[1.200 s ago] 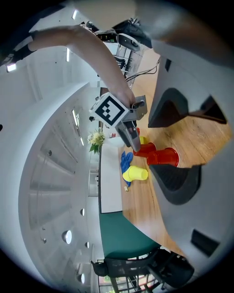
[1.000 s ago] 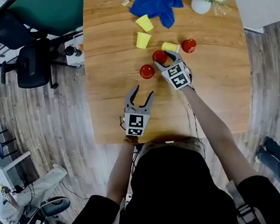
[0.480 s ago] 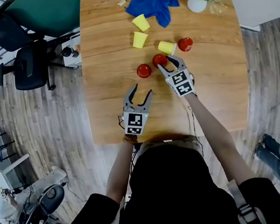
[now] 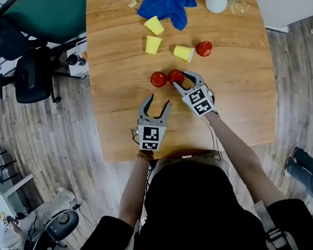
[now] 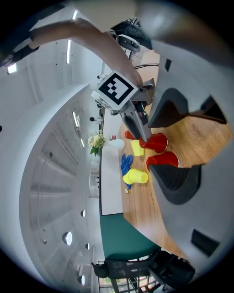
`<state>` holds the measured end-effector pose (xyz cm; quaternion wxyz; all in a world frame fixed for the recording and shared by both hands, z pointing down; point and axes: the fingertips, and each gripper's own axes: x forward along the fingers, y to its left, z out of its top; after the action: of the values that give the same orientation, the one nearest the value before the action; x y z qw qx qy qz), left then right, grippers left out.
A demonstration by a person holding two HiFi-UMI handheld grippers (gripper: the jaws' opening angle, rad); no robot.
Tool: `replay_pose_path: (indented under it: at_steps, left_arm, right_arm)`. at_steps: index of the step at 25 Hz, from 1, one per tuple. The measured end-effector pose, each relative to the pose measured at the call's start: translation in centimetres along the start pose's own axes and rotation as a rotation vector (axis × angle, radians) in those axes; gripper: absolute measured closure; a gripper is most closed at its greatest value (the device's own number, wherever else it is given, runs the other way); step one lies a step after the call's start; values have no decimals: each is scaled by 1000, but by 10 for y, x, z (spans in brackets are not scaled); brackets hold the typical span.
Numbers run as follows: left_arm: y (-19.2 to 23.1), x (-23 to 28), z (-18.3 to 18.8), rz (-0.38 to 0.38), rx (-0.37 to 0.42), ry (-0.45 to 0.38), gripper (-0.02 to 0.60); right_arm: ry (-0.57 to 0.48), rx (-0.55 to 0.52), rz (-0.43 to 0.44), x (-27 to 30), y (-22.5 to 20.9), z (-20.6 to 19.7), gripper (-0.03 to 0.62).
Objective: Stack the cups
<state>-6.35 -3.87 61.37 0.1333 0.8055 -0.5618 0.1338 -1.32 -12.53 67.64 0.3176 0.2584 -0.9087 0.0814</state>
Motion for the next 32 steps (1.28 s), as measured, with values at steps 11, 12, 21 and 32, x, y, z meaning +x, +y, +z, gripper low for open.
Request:
replay_pose_path:
  at_steps: [11, 12, 21, 32]
  left_arm:
    - [3, -1, -2, 7, -1, 3, 324]
    - [3, 0, -2, 5, -1, 3, 325]
    - [8, -3, -2, 2, -1, 2, 325]
    - [1, 1, -1, -15, 18, 21, 325]
  right_arm:
    - [15, -24, 14, 5, 10, -5, 356]
    - [10, -23, 18, 4, 11, -4, 313]
    - [-125, 51, -136, -43, -58, 27, 289]
    - [-51, 82, -284, -34, -171, -3, 289]
